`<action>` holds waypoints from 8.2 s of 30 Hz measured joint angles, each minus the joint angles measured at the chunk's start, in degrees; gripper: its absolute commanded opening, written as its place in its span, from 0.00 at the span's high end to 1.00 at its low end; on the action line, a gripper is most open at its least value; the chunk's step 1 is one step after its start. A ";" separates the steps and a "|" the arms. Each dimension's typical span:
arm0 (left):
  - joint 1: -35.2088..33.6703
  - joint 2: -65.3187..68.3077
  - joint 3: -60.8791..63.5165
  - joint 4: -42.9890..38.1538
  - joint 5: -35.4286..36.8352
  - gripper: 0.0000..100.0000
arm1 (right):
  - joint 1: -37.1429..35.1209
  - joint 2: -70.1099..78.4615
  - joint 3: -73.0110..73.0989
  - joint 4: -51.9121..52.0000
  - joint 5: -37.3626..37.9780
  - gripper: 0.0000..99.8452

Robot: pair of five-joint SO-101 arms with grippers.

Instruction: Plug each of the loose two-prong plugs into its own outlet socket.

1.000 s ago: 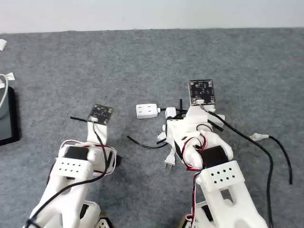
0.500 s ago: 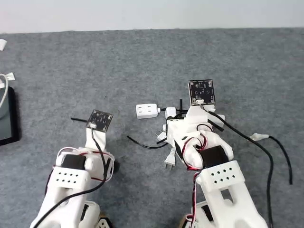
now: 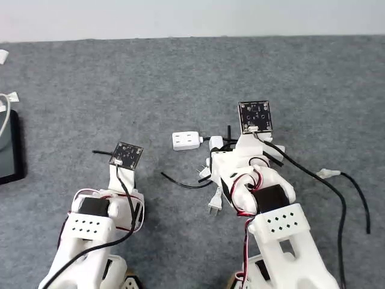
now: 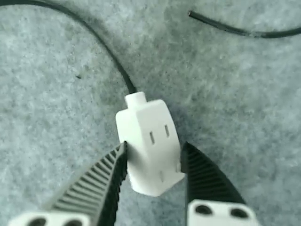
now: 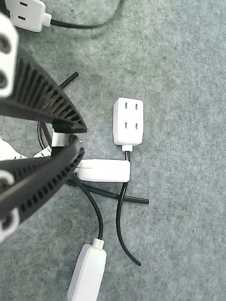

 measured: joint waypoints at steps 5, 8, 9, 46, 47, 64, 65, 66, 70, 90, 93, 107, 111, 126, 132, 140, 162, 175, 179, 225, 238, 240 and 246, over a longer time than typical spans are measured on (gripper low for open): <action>-0.09 8.26 -3.16 -1.32 -0.44 0.82 | 0.00 0.00 0.00 0.00 0.00 0.99; -0.18 17.93 -6.77 -1.41 -3.16 0.80 | 0.00 0.00 0.00 0.00 0.00 0.99; -0.18 20.75 -7.74 -1.05 -3.52 0.80 | 0.00 0.00 0.00 0.00 0.00 0.99; 10.73 53.01 -40.35 -8.35 30.86 0.80 | 0.00 0.00 0.00 0.00 1.67 0.99; 10.46 53.01 -40.44 -8.35 30.86 0.76 | 0.00 0.00 0.00 0.00 1.67 0.99; 4.31 45.54 -34.99 -5.98 27.52 0.64 | -3.43 0.00 0.18 -0.70 1.67 0.99; 3.96 42.64 -32.62 -7.03 26.20 0.64 | -4.57 0.00 0.79 -1.58 1.67 0.99; 3.78 39.47 -29.98 -8.09 24.70 0.64 | -5.54 -0.09 1.67 -2.55 1.67 0.99; 3.34 26.20 -19.43 -9.85 19.16 0.64 | -8.00 0.00 4.22 -7.12 3.78 0.99; -20.75 10.81 -8.79 -9.23 6.59 0.94 | -22.07 0.00 19.16 -39.91 10.73 0.99; -20.84 10.81 -8.79 -9.23 5.27 0.94 | -22.24 2.81 19.16 -41.23 7.47 0.99; -21.10 10.81 -8.79 -9.23 4.84 0.94 | -20.22 18.11 11.87 -42.02 2.81 0.99; -21.10 10.81 -8.79 -9.85 4.84 0.94 | -20.13 18.11 11.87 -42.02 2.81 0.99; -21.10 10.81 -8.62 -11.25 4.84 0.94 | -18.20 18.55 11.78 -42.02 2.81 0.99; -21.10 10.81 -8.62 -11.25 4.84 0.94 | -18.02 21.45 11.43 -42.37 2.73 0.99; -21.10 10.81 -8.62 -11.25 4.84 0.94 | -18.46 22.51 11.34 -42.11 2.73 0.99; -21.10 10.81 -8.44 -11.25 4.84 0.94 | -20.57 23.47 -4.75 -14.51 8.88 0.99; -21.10 10.81 -8.44 -11.25 4.84 0.94 | -20.04 23.47 -12.40 -8.35 12.40 0.99; -21.10 10.81 -8.44 -11.25 4.84 0.94 | -16.26 23.56 -15.38 -5.63 12.48 0.99; -21.10 10.81 -6.42 -14.07 4.84 0.94 | -21.19 27.60 -17.76 -6.42 5.10 0.99; -21.10 10.81 -6.42 -14.07 4.84 0.94 | -19.60 27.34 -13.10 -10.46 4.75 0.99; -21.10 10.81 -6.42 -14.07 4.84 0.94 | -19.60 27.34 -13.01 -10.81 3.87 0.99; -21.10 10.81 -6.42 -14.07 4.84 0.94 | -19.16 27.34 -13.01 -11.08 3.16 0.99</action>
